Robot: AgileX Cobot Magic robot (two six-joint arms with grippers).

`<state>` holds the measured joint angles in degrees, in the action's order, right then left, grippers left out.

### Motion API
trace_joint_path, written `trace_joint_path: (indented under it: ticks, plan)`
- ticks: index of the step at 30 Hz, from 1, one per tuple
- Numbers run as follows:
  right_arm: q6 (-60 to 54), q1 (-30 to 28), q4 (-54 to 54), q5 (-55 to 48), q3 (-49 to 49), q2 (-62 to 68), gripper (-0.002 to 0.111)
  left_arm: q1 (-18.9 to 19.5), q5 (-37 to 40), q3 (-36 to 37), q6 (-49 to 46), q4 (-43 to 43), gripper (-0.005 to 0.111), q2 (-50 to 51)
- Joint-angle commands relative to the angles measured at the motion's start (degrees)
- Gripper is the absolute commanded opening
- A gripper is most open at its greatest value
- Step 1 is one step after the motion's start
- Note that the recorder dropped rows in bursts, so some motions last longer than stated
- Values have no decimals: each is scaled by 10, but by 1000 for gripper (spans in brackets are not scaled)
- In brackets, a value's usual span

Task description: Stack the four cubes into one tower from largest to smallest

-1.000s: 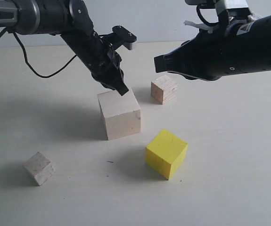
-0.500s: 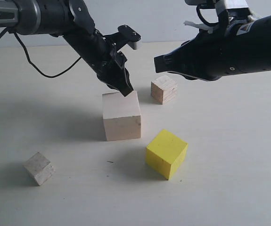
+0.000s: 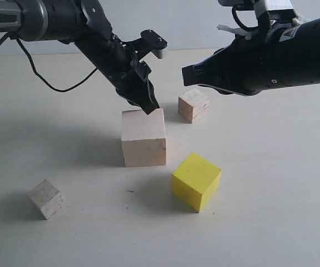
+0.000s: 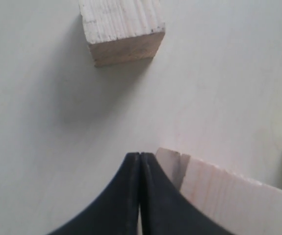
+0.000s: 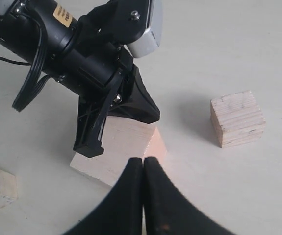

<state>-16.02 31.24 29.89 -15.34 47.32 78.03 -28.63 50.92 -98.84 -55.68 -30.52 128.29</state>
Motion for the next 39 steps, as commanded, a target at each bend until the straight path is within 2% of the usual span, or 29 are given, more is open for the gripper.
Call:
trace_joint_path:
  ticks: [1, 11, 16, 23, 30, 39]
  plan:
    - [-4, 1, -3, 4, -1, 0, 0, -1, 10, 2, -2, -11, 0, -5]
    - [-4, 1, -3, 0, -1, 0, 0, 1, -7, 2, 10, 0, 0, -24]
    - [-5, 1, -6, -11, -1, 0, 0, 2, -47, 2, 66, 44, 0, -71]
    - [-4, 1, -91, -32, -1, 0, 0, 2, -69, 23, 164, 95, 0, -179]
    - [-4, 1, -111, -71, -1, 0, 0, 2, -149, 177, 265, 142, 0, -357]
    - [-10, 1, -111, -130, -1, 0, 0, 2, -192, 420, 397, 193, 0, -644]
